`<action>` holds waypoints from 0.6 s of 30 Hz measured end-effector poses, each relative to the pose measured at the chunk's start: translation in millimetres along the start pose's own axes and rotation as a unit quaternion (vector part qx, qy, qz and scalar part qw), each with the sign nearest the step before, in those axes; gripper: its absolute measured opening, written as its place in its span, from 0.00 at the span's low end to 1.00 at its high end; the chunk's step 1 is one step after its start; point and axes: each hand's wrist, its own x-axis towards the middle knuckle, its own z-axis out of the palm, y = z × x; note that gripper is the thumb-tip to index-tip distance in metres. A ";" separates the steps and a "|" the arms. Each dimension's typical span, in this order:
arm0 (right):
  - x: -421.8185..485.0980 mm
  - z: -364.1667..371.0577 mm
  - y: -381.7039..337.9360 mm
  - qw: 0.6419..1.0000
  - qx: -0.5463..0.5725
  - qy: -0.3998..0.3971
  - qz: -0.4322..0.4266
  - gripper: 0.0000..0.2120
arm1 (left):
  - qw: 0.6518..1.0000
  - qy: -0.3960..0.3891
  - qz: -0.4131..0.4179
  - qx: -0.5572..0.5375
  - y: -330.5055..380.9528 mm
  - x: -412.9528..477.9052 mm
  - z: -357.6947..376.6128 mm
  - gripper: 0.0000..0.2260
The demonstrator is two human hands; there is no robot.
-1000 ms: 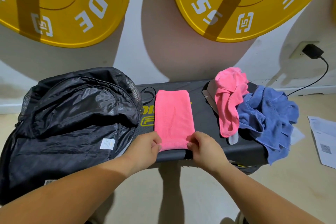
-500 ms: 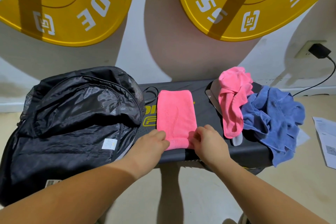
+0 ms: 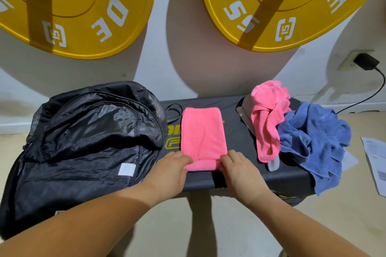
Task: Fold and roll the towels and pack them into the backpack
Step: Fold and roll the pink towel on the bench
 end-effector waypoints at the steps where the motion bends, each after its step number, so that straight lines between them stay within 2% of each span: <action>1: 0.8 1.0 -0.2 1.000 0.009 -0.012 0.018 0.15 | 0.999 0.009 -0.023 -0.033 -0.4 1.3 0.2 0.13; 4: 3.3 -8.9 -4.3 0.985 0.118 -0.055 0.110 0.05 | 0.981 0.021 -0.125 -0.144 3.8 3.5 1.1 0.10; 6: 5.1 -20.6 -5.3 0.949 0.248 -0.076 0.177 0.05 | 0.962 0.005 -0.187 -0.201 8.1 3.4 0.2 0.08; 8: 6.5 -28.1 -4.1 0.907 0.346 -0.088 0.222 0.04 | 0.948 -0.005 -0.231 -0.218 11.7 4.0 -2.1 0.08; 11: 11.7 -32.6 -5.2 0.876 0.377 -0.127 0.271 0.05 | 0.948 -0.011 -0.258 -0.187 16.0 3.3 -4.9 0.07; 13: 18.0 -33.6 -6.6 0.873 0.359 -0.133 0.301 0.07 | 0.960 0.002 -0.238 -0.144 14.4 3.2 -4.0 0.04; 15: 21.1 -33.4 -8.9 0.902 0.292 -0.109 0.299 0.10 | 0.979 0.028 -0.182 -0.082 8.6 3.3 -2.8 0.03; 18: 15.4 -28.3 -16.7 0.968 0.135 -0.044 0.207 0.14 | 0.998 0.025 0.013 0.048 2.6 5.1 0.2 0.10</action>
